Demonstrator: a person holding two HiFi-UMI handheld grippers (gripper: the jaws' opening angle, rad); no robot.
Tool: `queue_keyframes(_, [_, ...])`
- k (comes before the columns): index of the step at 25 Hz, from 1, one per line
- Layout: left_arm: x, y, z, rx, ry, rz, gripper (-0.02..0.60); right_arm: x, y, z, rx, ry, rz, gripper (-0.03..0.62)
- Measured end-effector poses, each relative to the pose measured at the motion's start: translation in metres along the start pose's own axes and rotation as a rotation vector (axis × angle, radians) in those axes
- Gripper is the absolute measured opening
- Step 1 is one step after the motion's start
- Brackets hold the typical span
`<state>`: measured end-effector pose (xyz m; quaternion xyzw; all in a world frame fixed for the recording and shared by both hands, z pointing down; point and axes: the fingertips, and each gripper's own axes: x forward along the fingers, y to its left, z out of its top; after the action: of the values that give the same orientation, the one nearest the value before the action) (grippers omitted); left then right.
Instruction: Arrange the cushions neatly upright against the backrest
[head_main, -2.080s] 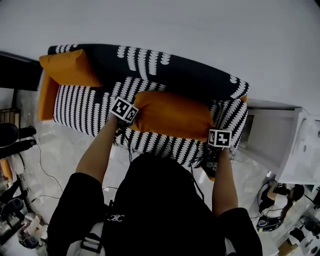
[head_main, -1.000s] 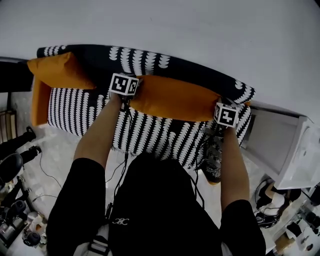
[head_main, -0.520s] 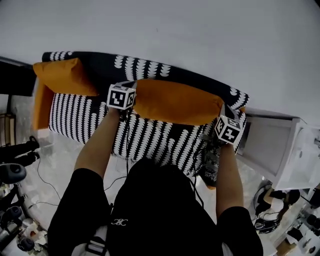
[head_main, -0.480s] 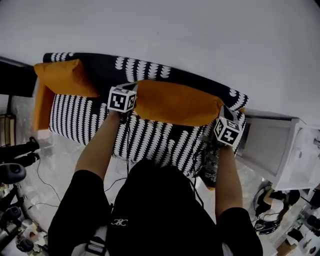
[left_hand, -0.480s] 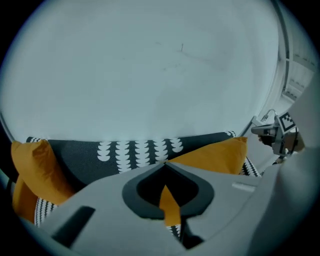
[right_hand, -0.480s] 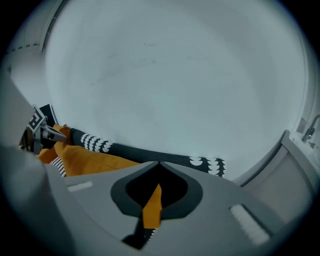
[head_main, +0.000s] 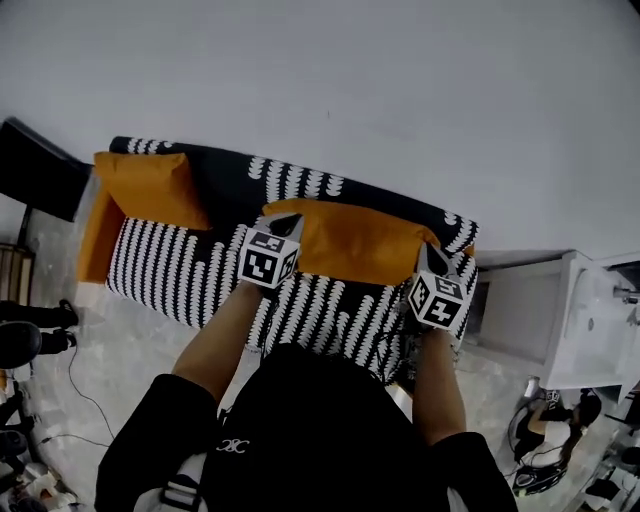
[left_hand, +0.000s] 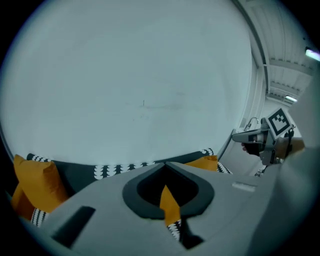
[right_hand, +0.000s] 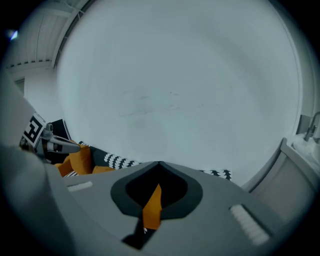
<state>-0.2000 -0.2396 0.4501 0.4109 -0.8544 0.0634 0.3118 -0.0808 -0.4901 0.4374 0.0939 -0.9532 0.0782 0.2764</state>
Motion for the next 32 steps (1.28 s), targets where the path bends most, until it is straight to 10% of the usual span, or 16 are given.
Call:
queue_keyframes(18, [-0.093, -0.125, 0.146, 0.187, -0.332, -0.096, 0.011, -0.123, 0.082, 0.139, -0.101, -0.382, 0.055, 0.005])
queue_keyframes(32, [-0.108, -0.159, 0.15, 0.187, -0.355, -0.171, 0.011, -0.152, 0.079, 0.136, -0.085, -0.41, 0.039, 0.005])
